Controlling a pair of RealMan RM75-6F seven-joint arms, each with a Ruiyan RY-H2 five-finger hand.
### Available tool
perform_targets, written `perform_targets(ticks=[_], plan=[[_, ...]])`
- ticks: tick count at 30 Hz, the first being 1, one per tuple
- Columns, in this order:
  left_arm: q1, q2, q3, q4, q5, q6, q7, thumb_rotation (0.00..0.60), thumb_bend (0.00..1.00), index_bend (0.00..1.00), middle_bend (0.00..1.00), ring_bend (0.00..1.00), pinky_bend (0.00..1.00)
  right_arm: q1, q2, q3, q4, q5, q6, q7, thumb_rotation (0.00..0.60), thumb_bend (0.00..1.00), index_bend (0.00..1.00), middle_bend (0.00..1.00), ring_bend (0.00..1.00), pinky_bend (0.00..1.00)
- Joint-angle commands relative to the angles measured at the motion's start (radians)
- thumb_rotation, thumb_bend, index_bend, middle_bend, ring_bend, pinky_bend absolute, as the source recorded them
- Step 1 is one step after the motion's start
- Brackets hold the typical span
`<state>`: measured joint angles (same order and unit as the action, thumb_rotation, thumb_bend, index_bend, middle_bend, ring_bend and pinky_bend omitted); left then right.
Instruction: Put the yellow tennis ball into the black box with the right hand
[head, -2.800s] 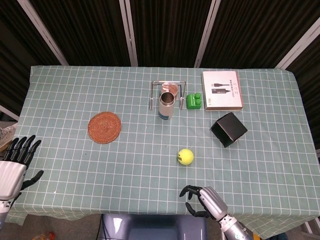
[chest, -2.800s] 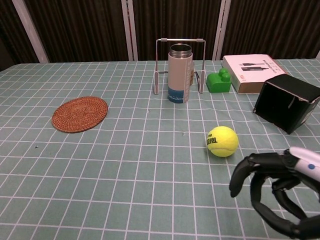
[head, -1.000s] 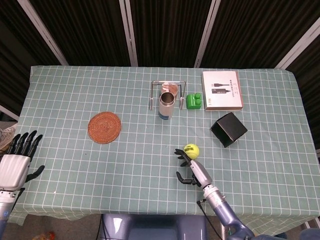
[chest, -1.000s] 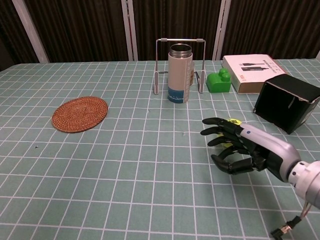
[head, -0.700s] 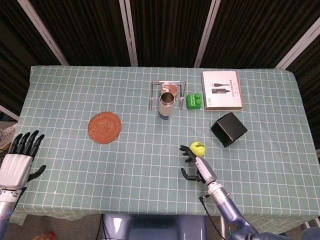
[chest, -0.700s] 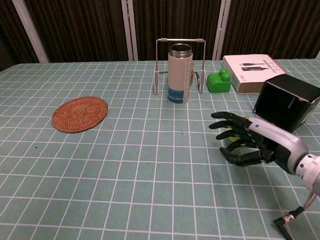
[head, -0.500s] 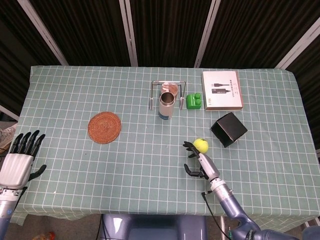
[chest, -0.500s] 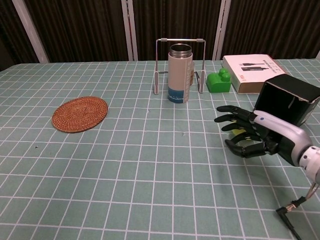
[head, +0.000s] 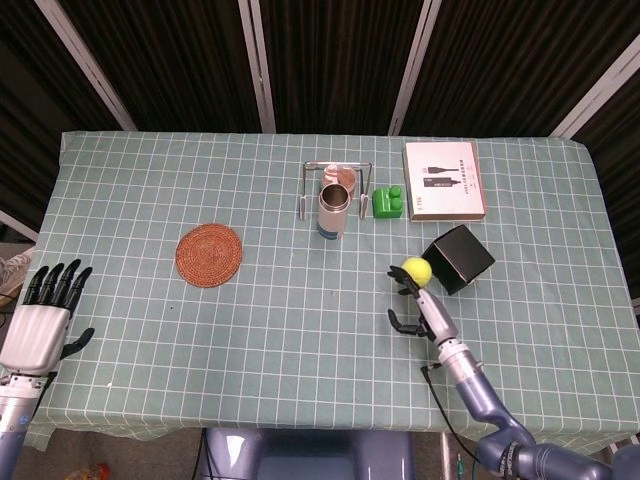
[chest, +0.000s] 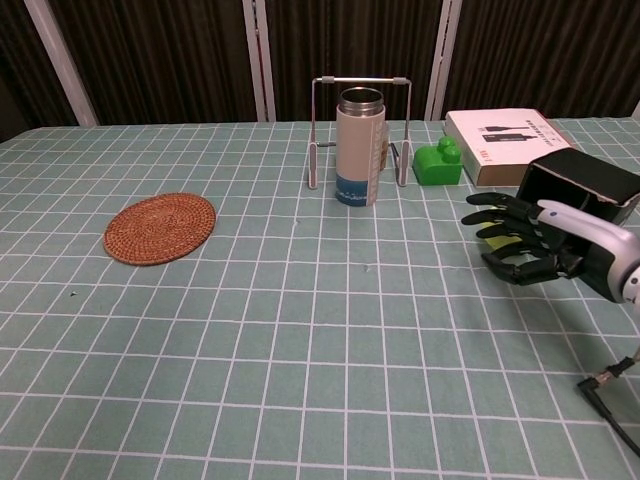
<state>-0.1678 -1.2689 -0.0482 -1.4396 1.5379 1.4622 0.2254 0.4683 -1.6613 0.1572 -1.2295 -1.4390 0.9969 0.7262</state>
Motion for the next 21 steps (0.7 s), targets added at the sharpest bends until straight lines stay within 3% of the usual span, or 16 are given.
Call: perform_targets(ticks=[1, 7, 21], plan=[[-0.002, -0.002, -0.001, 0.000, -0.003, -0.004, 0.003, 0.600, 0.18, 0.00, 0.00, 0.00, 0.05, 0.009, 0.001, 0.006, 0.029, 0.008, -0.011, 0.026, 0.600, 0.52, 0.04, 0.12, 0.10, 0.18], [-0.009, -0.003, -0.002, -0.002, -0.011, -0.019, 0.003, 0.600, 0.18, 0.00, 0.00, 0.00, 0.05, 0.024, -0.006, 0.022, 0.075, 0.009, -0.009, 0.087, 0.600, 0.52, 0.00, 0.03, 0.01, 0.12], [-0.016, -0.005, -0.004, -0.001, -0.029, -0.037, 0.007, 0.600, 0.18, 0.00, 0.00, 0.00, 0.05, 0.059, -0.017, 0.038, 0.180, 0.031, -0.037, 0.117, 0.600, 0.52, 0.00, 0.02, 0.00, 0.00]])
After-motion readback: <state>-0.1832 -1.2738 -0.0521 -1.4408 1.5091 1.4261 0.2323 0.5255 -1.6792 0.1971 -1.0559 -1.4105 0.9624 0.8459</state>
